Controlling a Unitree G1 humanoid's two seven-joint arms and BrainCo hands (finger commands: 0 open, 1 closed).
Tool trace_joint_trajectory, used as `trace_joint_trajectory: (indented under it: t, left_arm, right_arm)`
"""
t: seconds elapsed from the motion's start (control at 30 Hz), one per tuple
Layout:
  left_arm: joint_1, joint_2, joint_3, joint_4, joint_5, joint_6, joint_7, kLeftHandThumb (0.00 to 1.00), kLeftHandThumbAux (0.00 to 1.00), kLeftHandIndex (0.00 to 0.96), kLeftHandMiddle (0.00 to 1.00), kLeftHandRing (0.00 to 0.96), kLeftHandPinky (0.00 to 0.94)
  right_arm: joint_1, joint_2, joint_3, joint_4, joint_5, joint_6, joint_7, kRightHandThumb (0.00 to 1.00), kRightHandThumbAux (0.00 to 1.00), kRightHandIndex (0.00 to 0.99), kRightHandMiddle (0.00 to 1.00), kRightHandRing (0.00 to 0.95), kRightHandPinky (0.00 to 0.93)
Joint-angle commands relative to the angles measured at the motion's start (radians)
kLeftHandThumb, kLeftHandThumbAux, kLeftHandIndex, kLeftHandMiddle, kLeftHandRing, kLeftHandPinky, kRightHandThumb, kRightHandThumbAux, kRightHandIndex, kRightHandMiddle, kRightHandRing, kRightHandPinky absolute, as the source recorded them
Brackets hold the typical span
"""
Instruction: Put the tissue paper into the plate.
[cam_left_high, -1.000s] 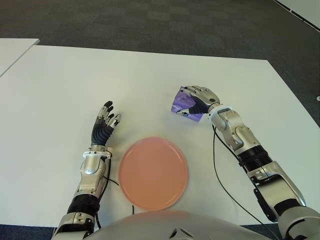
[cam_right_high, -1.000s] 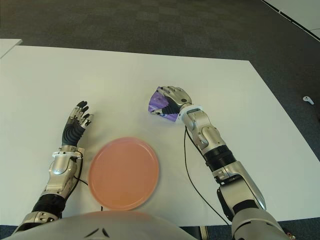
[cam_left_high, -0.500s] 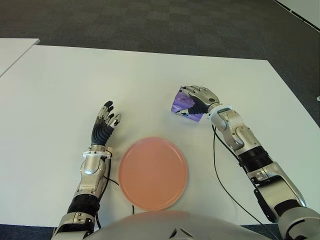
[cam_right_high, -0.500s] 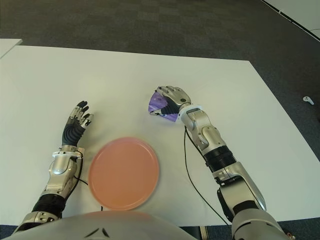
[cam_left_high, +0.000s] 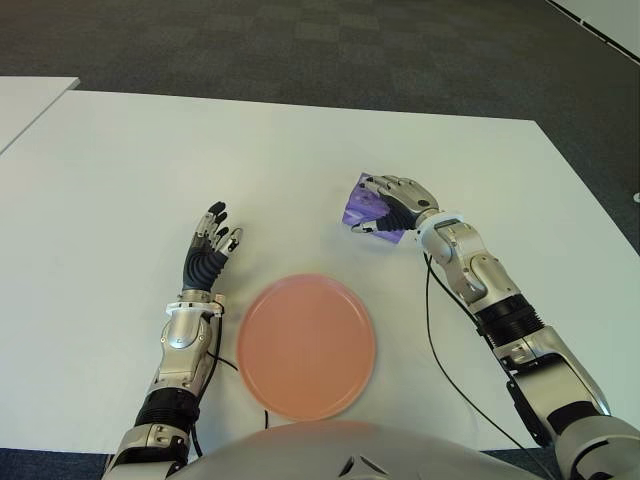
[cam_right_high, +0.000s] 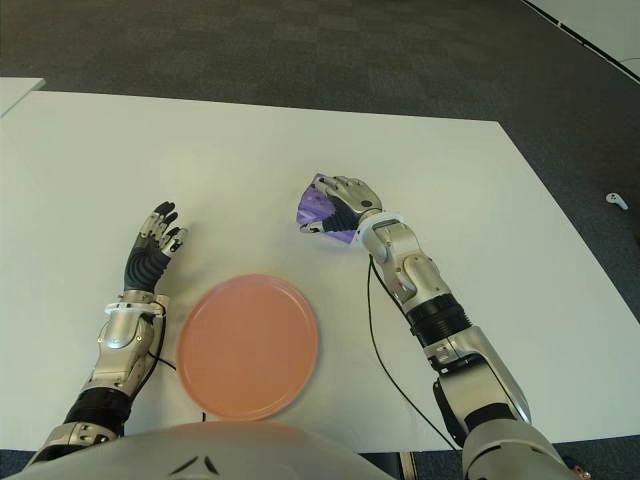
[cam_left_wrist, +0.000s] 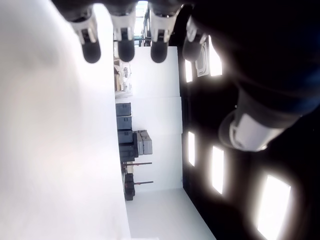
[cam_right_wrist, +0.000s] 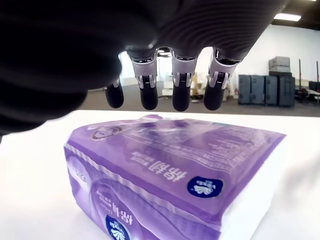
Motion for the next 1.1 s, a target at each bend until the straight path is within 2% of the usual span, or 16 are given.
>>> trace_joint_trajectory:
  t: [0.03, 0.7, 1.1]
  left_arm:
    - [0.083, -0.003, 0.001, 0.121, 0.013, 0.030, -0.008, 0.000, 0.582, 0.000, 0.000, 0.000, 0.000]
    - [0.086, 0.007, 0.007, 0.128, 0.009, 0.029, -0.010, 0.000, 0.572, 0.000, 0.000, 0.000, 0.000]
    - [0.093, 0.012, 0.005, 0.125, 0.014, 0.023, -0.011, 0.000, 0.573, 0.000, 0.000, 0.000, 0.000]
  right_arm:
    - [-0.021, 0.017, -0.008, 0.057, 0.011, 0.019, -0.008, 0.276, 0.279, 0.000, 0.000, 0.000, 0.000]
    - [-0.100, 0.052, 0.035, 0.251, -0.017, 0.006, -0.150, 0.279, 0.268, 0.000, 0.000, 0.000, 0.000]
    - [-0.124, 0.065, 0.054, 0.312, -0.012, 0.002, -0.205, 0.281, 0.267, 0.000, 0.000, 0.000, 0.000]
